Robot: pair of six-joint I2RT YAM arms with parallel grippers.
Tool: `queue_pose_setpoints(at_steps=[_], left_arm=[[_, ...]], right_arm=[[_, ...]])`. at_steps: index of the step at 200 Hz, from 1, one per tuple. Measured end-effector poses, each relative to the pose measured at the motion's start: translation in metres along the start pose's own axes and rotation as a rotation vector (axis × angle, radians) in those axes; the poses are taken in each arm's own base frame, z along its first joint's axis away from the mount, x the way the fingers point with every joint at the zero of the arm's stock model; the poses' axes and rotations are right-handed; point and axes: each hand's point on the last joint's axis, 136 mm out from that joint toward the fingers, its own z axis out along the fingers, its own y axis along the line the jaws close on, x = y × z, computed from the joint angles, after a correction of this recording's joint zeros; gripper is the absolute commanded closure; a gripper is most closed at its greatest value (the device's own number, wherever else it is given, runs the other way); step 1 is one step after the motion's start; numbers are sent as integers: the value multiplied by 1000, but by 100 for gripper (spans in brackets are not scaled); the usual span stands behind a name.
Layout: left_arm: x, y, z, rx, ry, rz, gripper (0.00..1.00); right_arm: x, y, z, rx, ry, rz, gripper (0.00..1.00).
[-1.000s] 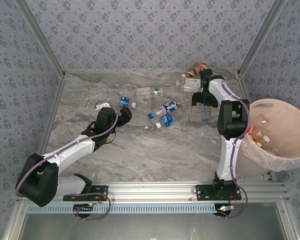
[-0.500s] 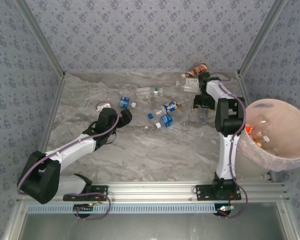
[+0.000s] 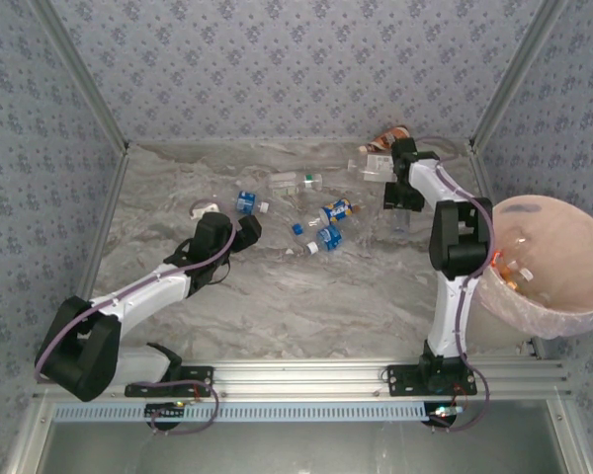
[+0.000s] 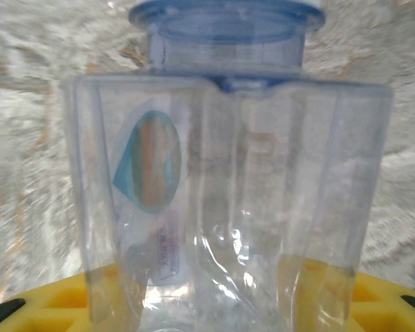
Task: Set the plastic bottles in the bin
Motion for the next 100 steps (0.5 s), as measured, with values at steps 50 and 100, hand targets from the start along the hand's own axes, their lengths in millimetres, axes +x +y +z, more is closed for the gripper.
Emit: queue_pose_setpoints(at_steps=[50,100], left_arm=[[-2,-1,-2,6,-5,-18,2],[-7,-6,-11,33,-23,-40,2]], right_arm=[[-15,18,-93,-52,-229,-21,49],[-11,36,-156,-102,-379,-58,52]])
